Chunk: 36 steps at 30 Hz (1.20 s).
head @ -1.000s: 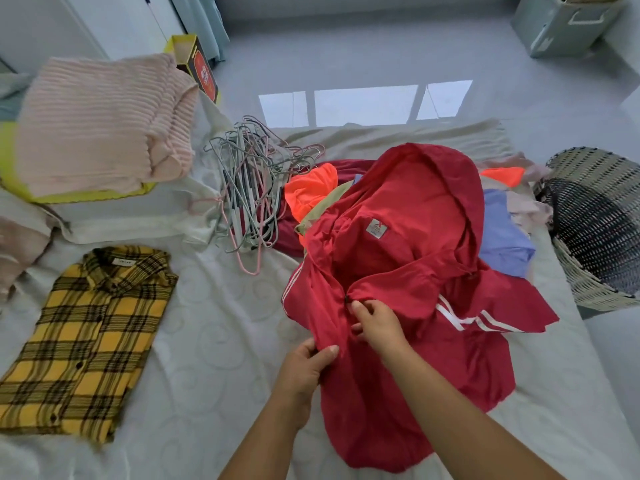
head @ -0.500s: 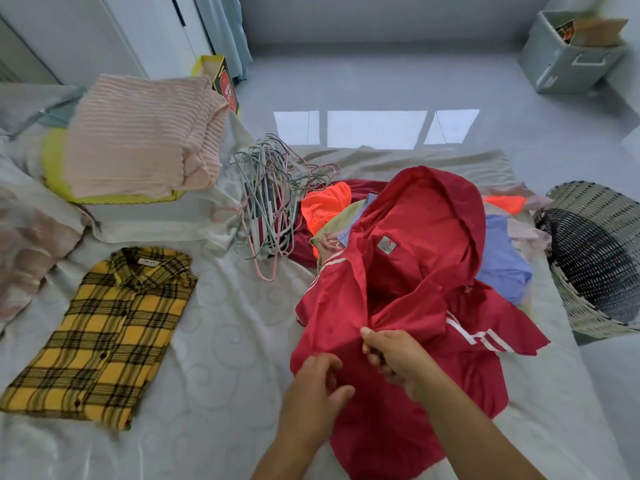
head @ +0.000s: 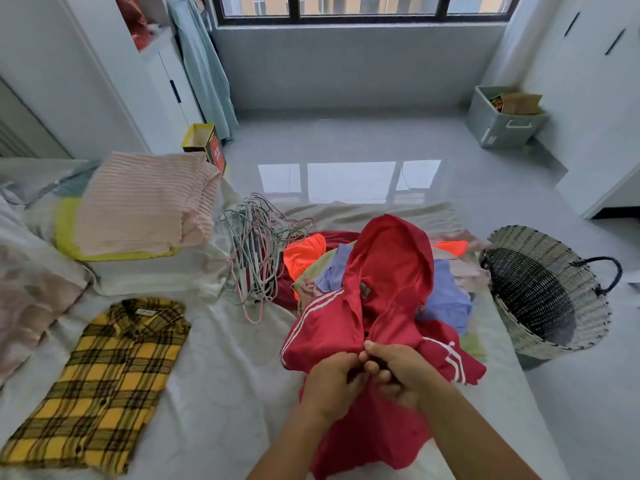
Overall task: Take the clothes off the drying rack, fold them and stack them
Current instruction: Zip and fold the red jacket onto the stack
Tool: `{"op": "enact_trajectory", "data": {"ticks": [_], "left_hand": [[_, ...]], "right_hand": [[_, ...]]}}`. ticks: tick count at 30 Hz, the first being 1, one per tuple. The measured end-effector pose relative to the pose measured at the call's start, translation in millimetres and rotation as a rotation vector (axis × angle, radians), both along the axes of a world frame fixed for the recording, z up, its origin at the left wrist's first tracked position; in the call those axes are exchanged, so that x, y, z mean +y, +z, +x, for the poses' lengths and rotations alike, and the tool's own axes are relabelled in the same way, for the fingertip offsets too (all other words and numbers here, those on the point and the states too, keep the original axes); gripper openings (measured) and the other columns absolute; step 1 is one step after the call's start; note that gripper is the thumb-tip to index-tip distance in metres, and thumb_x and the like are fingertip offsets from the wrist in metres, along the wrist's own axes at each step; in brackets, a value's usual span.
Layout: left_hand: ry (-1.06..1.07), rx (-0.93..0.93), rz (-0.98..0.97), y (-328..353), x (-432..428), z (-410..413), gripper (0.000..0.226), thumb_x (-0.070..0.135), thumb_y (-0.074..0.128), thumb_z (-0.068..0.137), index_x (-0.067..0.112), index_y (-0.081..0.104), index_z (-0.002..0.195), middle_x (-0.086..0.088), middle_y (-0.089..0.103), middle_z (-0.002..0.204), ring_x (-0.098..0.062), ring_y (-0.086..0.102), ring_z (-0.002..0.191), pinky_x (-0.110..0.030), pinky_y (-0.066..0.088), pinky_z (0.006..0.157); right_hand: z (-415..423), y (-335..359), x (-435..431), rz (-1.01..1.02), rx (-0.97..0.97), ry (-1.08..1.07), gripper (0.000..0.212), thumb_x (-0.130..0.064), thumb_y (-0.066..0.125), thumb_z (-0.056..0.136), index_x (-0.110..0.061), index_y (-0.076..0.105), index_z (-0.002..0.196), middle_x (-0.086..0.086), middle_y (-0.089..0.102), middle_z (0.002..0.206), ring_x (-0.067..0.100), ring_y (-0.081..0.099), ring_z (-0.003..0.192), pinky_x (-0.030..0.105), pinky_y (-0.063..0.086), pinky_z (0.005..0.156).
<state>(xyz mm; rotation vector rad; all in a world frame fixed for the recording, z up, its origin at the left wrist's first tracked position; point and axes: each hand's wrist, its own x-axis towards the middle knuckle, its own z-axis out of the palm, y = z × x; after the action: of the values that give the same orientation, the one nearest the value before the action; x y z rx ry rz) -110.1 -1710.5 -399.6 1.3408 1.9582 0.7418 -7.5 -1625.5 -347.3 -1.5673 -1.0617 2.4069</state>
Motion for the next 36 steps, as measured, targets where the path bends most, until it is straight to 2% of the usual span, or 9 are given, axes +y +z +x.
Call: {"op": "enact_trajectory", "data": {"ticks": [4, 9, 12, 18, 21, 29, 32, 34, 36], "left_hand": [[-0.072, -0.025, -0.005, 23.6, -6.1, -2.3, 0.012, 0.029, 0.058, 0.082, 0.017, 0.059, 0.079, -0.002, 0.059, 0.077, -0.018, 0.053, 0.075, -0.026, 0.038, 0.069], [-0.141, -0.014, 0.049, 41.1, -15.8, -4.0, 0.014, 0.030, 0.057, 0.080, 0.020, 0.051, 0.071, 0.015, 0.040, 0.059, -0.004, 0.037, 0.059, -0.023, 0.031, 0.063], [-0.130, -0.076, 0.061, 52.0, -13.6, -6.3, 0.014, 0.026, 0.062, 0.083, 0.013, 0.058, 0.076, 0.015, 0.045, 0.060, 0.002, 0.040, 0.056, -0.023, 0.034, 0.064], [0.047, -0.339, 0.215, 77.7, -1.9, 1.2, 0.010, 0.042, 0.063, 0.071, 0.050, 0.056, 0.072, 0.018, 0.052, 0.066, 0.003, 0.045, 0.064, -0.017, 0.038, 0.065], [-0.030, -0.387, 0.239, 87.7, 1.8, 3.8, 0.040, 0.015, 0.066, 0.082, 0.046, 0.058, 0.058, 0.021, 0.049, 0.053, 0.004, 0.041, 0.056, -0.015, 0.032, 0.059], [-0.112, -0.351, 0.227, 95.2, -10.6, -7.3, 0.036, 0.005, 0.062, 0.084, 0.031, 0.050, 0.063, 0.022, 0.047, 0.052, 0.003, 0.039, 0.056, -0.015, 0.032, 0.059], [-0.099, -0.317, 0.263, 103.2, -10.0, -13.4, 0.024, 0.025, 0.065, 0.081, 0.030, 0.051, 0.062, 0.020, 0.047, 0.052, 0.001, 0.037, 0.055, -0.018, 0.031, 0.058], [-0.087, -0.265, 0.299, 104.5, -10.3, -17.8, 0.016, 0.049, 0.058, 0.072, 0.036, 0.055, 0.063, 0.015, 0.048, 0.055, 0.000, 0.037, 0.059, -0.023, 0.034, 0.060], [-0.097, -0.235, 0.300, 109.0, -11.6, -20.3, 0.011, 0.051, 0.057, 0.070, 0.040, 0.057, 0.066, 0.014, 0.050, 0.058, -0.002, 0.041, 0.062, -0.024, 0.036, 0.062]], "right_hand": [[4.4, 18.9, 1.3, -0.078, 0.019, -0.048, 0.032, -0.017, 0.040, 0.099, -0.004, 0.052, 0.072, -0.004, 0.044, 0.041, 0.000, 0.029, 0.025, 0.010, 0.014, 0.024], [8.0, 41.2, -2.9, -0.255, 0.115, -0.172, 0.031, -0.015, 0.038, 0.098, -0.003, 0.050, 0.072, -0.002, 0.043, 0.041, -0.001, 0.029, 0.023, 0.010, 0.014, 0.022], [13.0, 56.1, -7.9, -0.065, 0.058, -0.082, 0.029, -0.016, 0.040, 0.098, -0.007, 0.051, 0.073, -0.003, 0.042, 0.042, 0.000, 0.027, 0.026, 0.011, 0.016, 0.025], [23.8, 95.5, -13.2, 0.054, 0.046, 0.002, 0.031, -0.020, 0.041, 0.098, -0.009, 0.052, 0.072, -0.003, 0.042, 0.043, 0.000, 0.027, 0.027, 0.011, 0.016, 0.026], [28.9, 108.3, -17.6, 0.116, 0.004, 0.041, 0.034, -0.023, 0.042, 0.098, -0.010, 0.054, 0.069, -0.004, 0.042, 0.043, 0.000, 0.027, 0.028, 0.011, 0.017, 0.026], [24.1, 120.8, -41.8, 0.717, -0.280, 0.321, 0.018, -0.015, 0.047, 0.096, -0.012, 0.050, 0.079, 0.002, 0.058, 0.060, 0.004, 0.050, 0.041, 0.017, 0.043, 0.043], [20.2, 116.0, -46.4, 0.837, -0.239, 0.204, 0.012, -0.013, 0.060, 0.088, -0.013, 0.048, 0.087, 0.001, 0.060, 0.061, 0.001, 0.054, 0.044, 0.016, 0.047, 0.049], [18.5, 113.2, -48.7, 0.802, -0.201, 0.158, 0.013, -0.016, 0.064, 0.087, -0.012, 0.051, 0.085, -0.001, 0.061, 0.060, 0.002, 0.056, 0.047, 0.017, 0.047, 0.049], [16.9, 110.1, -51.8, 0.719, -0.134, 0.092, 0.011, -0.015, 0.063, 0.088, -0.009, 0.055, 0.082, -0.002, 0.062, 0.060, 0.003, 0.055, 0.048, 0.017, 0.045, 0.047]]}}
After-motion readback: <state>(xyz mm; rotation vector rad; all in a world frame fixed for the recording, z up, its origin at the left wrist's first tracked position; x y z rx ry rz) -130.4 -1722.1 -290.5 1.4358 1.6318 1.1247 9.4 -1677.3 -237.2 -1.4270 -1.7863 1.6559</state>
